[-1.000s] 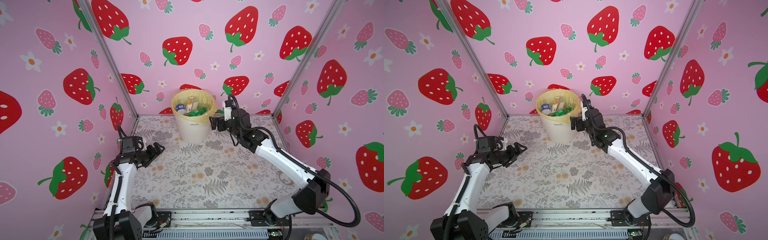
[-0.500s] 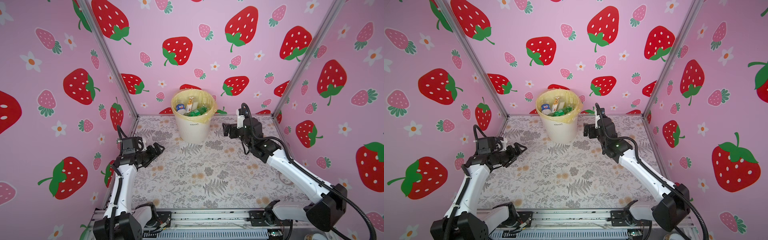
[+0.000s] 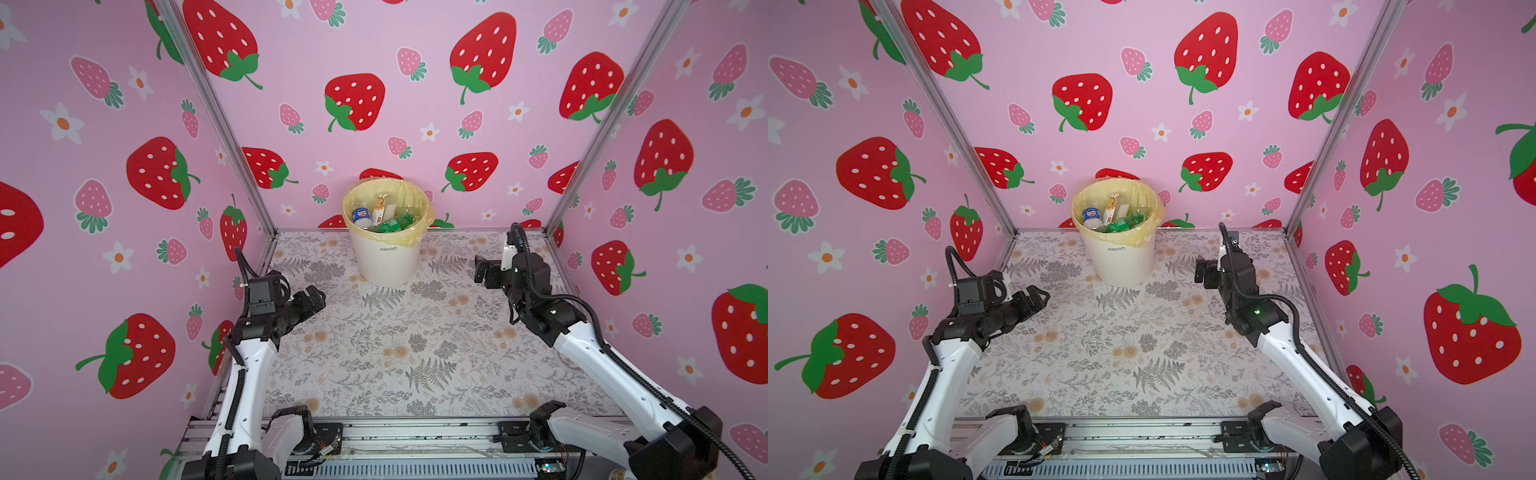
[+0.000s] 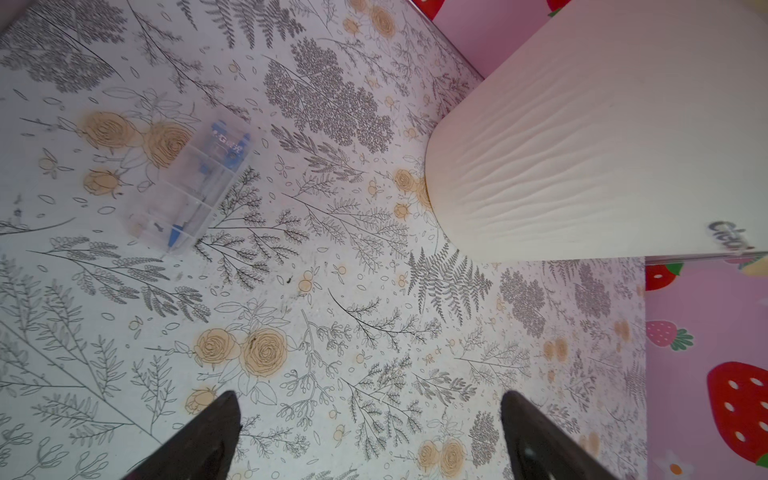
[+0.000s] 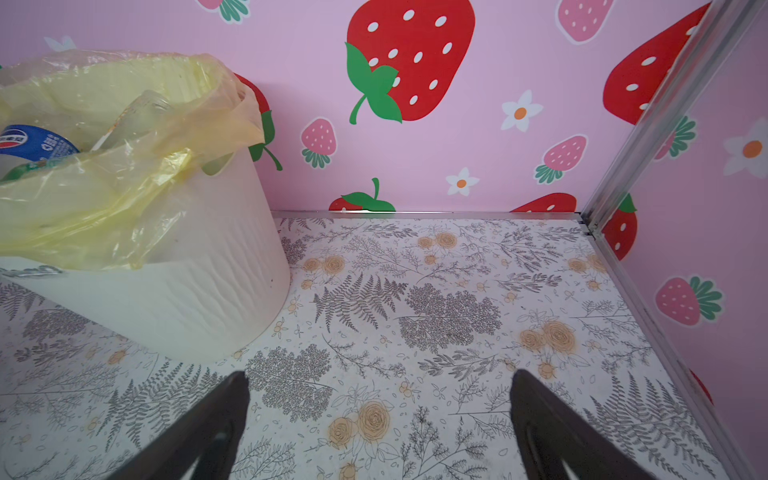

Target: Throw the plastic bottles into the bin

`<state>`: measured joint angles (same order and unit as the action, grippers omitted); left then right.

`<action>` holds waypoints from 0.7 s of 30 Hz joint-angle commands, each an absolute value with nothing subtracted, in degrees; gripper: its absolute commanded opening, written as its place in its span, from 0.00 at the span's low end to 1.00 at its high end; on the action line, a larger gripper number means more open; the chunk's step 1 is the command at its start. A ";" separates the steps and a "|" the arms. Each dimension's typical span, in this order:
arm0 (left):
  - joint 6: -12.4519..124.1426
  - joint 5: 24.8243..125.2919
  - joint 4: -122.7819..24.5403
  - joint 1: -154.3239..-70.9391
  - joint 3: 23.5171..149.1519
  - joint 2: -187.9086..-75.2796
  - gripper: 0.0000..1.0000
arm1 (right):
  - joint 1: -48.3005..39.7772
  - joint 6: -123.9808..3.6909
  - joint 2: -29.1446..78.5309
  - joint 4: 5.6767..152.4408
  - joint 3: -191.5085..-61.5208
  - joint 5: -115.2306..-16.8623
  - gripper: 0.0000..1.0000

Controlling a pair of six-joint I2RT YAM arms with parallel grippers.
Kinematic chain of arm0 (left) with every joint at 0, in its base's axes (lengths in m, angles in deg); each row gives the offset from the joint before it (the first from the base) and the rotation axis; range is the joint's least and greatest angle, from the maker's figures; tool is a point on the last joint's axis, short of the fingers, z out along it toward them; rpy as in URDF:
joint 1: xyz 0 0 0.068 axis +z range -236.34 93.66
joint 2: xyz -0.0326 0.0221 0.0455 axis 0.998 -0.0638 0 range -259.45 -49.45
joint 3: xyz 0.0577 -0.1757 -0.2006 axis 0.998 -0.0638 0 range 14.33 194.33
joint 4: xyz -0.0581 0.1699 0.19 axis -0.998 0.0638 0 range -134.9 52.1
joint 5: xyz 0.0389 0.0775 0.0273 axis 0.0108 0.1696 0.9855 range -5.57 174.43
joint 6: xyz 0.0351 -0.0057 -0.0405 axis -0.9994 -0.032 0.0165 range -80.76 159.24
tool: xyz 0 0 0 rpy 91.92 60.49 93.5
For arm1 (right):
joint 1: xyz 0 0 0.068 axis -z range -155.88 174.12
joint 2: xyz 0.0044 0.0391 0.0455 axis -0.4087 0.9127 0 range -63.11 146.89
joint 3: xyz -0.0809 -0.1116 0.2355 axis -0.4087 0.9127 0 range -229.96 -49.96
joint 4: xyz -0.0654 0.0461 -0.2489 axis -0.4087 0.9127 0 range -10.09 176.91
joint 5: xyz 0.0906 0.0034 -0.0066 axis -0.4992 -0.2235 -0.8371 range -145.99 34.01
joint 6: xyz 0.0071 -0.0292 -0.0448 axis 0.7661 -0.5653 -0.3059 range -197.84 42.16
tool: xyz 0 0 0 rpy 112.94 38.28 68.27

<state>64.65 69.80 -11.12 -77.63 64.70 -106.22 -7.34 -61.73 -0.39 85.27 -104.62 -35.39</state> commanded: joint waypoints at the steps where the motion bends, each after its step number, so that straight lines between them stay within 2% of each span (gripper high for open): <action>1: 65.95 80.92 -15.26 -80.23 63.49 -103.73 0.99 | -6.53 -64.23 -2.66 82.03 -101.45 -31.13 0.99; 9: 63.07 105.04 -22.68 -92.22 61.00 -104.71 0.99 | -4.65 -65.43 -7.87 72.72 -91.38 -24.71 0.99; 11: 61.76 108.77 -28.97 -94.05 56.94 -103.67 0.99 | -4.03 -66.99 -9.00 69.37 -88.82 -24.52 0.99; 17: 55.66 111.68 -44.02 -95.29 46.88 -102.44 0.99 | -1.60 -66.51 -8.87 65.32 -84.21 -24.60 0.99; 21: 50.89 110.54 -52.93 -95.29 41.08 -103.10 0.99 | -1.25 -71.19 -8.74 60.88 -80.56 -23.52 0.99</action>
<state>55.80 108.37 -42.05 -94.99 43.20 -103.14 -1.62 -67.45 -8.65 66.08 -82.43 -25.34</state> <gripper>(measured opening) 0.990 0.994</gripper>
